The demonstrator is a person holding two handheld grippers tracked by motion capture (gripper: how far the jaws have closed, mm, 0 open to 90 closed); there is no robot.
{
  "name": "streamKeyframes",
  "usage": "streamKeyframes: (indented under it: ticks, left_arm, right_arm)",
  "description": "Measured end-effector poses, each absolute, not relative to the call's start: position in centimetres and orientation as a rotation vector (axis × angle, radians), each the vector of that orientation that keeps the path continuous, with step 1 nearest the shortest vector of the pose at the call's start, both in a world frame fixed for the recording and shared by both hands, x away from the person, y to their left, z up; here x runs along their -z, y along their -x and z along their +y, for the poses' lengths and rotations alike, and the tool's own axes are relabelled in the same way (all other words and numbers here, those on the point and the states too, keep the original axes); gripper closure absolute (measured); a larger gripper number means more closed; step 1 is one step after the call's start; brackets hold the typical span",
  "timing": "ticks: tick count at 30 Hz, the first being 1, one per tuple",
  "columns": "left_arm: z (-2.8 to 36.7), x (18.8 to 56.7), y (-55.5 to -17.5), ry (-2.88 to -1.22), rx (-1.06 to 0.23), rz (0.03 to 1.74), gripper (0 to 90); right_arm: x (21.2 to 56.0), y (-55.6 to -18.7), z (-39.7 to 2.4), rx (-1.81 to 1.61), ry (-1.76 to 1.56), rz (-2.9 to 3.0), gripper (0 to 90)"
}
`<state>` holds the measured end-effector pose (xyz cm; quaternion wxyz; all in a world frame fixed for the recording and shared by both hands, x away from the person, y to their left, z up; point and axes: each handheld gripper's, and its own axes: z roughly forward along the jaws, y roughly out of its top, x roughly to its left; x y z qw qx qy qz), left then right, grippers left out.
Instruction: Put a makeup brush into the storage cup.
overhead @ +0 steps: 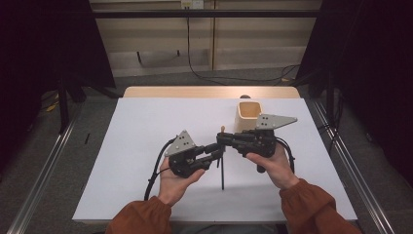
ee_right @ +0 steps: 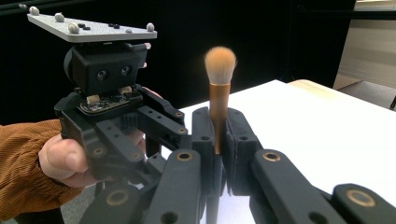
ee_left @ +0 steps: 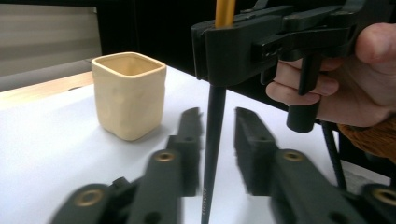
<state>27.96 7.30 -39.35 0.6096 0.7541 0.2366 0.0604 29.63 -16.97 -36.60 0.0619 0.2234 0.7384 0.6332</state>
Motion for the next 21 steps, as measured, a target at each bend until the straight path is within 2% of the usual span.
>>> streamKeyframes:
  ticks: [2,3,4,5,7,10,11,13,14,17,21]
  left_arm:
    - [7.32,39.31,-27.91,-1.743,-0.158,0.558,57.8]
    - [7.36,39.30,-27.94,-1.741,-0.163,0.567,57.8]
    - [7.41,39.27,-27.98,-1.738,-0.167,0.578,49.6]
    - [7.45,39.28,-28.04,-1.734,-0.169,0.580,49.6]
    - [7.51,39.25,-28.09,-1.731,-0.181,0.586,43.3]
    - [7.49,39.20,-27.98,-1.718,-0.225,0.602,27.4]
    - [7.50,39.21,-28.00,-1.713,-0.225,0.608,18.9]
    - [7.51,39.24,-28.10,-1.723,-0.231,0.615,11.8]
    - [7.51,39.26,-28.12,-1.732,-0.233,0.622,11.8]
    - [7.52,39.36,-28.24,-1.739,-0.228,0.638,4.1]
    - [7.66,39.34,-28.26,-1.752,-0.229,0.616,2.5]
  right_arm:
    - [36.58,-29.60,-16.97,-1.912,-0.672,2.233,83.5]
    - [36.58,-29.60,-16.97,-1.912,-0.672,2.233,83.5]
    - [36.58,-29.60,-16.98,-1.917,-0.670,2.235,83.5]
    - [36.58,-29.60,-16.98,-1.917,-0.670,2.235,83.5]
    - [36.56,-29.58,-17.01,-1.923,-0.665,2.230,83.5]
    - [36.52,-29.57,-17.03,-1.921,-0.659,2.228,83.5]
    - [36.55,-29.58,-17.06,-1.919,-0.659,2.227,83.5]
    - [36.55,-29.57,-17.06,-1.917,-0.659,2.225,83.5]
    - [36.54,-29.56,-17.06,-1.918,-0.661,2.224,83.5]
    - [36.55,-29.56,-17.08,-1.910,-0.657,2.226,83.5]
    - [36.55,-29.57,-17.14,-1.905,-0.660,2.222,83.4]
